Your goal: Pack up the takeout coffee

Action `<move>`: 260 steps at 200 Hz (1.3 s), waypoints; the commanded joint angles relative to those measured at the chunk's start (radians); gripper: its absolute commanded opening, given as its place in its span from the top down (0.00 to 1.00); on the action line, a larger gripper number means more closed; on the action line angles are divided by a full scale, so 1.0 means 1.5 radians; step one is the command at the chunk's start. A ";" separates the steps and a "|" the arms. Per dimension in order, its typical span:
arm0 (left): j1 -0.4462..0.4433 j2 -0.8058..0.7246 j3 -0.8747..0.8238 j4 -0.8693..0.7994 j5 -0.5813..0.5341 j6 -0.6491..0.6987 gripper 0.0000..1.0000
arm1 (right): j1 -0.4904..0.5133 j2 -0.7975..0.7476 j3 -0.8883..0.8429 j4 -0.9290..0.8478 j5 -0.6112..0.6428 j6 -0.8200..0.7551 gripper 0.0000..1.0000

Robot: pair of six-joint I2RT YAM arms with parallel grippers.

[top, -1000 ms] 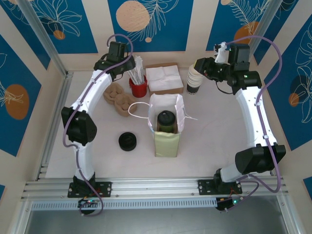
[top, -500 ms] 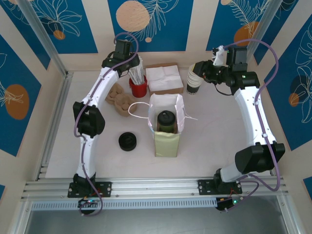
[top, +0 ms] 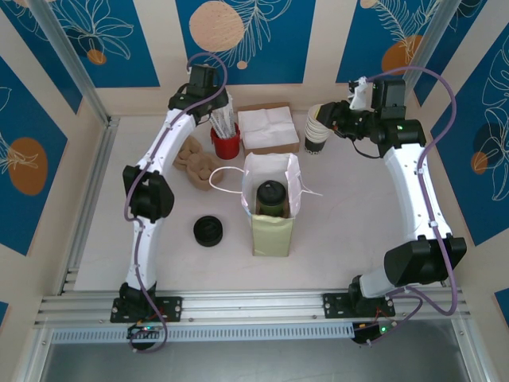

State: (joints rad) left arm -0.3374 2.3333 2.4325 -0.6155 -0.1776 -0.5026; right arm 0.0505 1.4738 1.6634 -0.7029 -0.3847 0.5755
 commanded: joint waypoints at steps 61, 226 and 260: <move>0.004 0.033 0.024 0.006 -0.032 0.022 0.66 | -0.005 -0.004 -0.006 -0.005 -0.032 -0.014 0.69; -0.065 -0.224 0.045 -0.042 -0.017 0.158 0.92 | -0.020 -0.046 -0.008 0.007 -0.047 -0.020 0.72; -0.147 -0.318 0.042 -0.062 -0.018 0.244 0.92 | -0.024 -0.044 -0.011 0.018 -0.047 -0.025 0.72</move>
State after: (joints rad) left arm -0.4709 1.9556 2.4668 -0.6720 -0.2039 -0.2619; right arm 0.0246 1.4300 1.6398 -0.6956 -0.4309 0.5629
